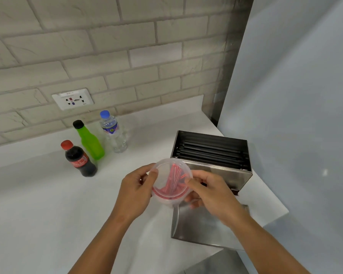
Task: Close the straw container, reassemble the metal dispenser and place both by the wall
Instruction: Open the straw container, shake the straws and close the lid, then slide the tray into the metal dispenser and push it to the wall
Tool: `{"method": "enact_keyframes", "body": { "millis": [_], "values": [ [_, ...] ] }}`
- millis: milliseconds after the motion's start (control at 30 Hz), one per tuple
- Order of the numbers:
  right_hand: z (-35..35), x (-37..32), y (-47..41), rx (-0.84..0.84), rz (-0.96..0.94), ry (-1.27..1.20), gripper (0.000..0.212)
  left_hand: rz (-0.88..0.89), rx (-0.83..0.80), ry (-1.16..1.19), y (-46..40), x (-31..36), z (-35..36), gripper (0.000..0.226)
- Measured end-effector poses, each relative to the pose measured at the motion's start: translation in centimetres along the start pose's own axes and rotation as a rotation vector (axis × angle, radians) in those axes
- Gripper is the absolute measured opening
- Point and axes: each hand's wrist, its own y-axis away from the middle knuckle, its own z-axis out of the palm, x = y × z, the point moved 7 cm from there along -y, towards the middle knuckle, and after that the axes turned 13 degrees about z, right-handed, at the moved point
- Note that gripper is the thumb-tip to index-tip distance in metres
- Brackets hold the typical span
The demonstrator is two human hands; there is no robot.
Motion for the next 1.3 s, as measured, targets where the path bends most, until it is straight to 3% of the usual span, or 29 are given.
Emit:
{"method": "enact_keyframes", "body": {
  "millis": [333, 533, 667, 767, 867, 933, 1033, 1167, 1300],
  "values": [
    [8.6, 3.4, -7.9, -0.001, 0.081, 0.132, 0.022, -0.212, 0.039, -0.194, -1.2, -8.9, -7.1, 0.022],
    [10.7, 3.2, -10.0, 0.025, 0.071, 0.142, 0.027, -0.250, 0.107, -0.173, -2.0, -10.7, -9.0, 0.021],
    [10.9, 3.0, -10.1, 0.011, 0.070, 0.164, 0.024, -0.230, 0.103, -0.224, -2.3, -10.4, -9.5, 0.020],
    [10.0, 3.2, -9.5, -0.005, 0.076, 0.176, 0.012, -0.136, 0.211, -0.291, -2.0, -8.7, -10.1, 0.030],
    [7.5, 3.5, -8.1, 0.013, 0.068, 0.178, 0.017, 0.008, 0.287, -0.219, -1.3, -5.9, -9.6, 0.016],
    [5.1, 3.7, -6.5, 0.060, 0.069, 0.180, 0.029, 0.079, 0.253, -0.149, -0.6, -3.9, -8.2, 0.012],
    [0.7, 4.3, -3.8, 0.161, 0.054, 0.217, 0.027, 0.104, 0.125, -0.095, 0.8, -2.3, -4.8, 0.016],
    [-6.0, 6.7, -0.8, 0.333, 0.078, 0.347, 0.032, -0.038, -0.102, -0.073, 3.3, -3.7, 0.7, 0.014],
    [-12.0, 10.9, 1.2, 0.545, 0.173, 0.503, 0.038, -0.201, -0.227, -0.074, 5.6, -6.0, 4.9, 0.018]
  ]
}}
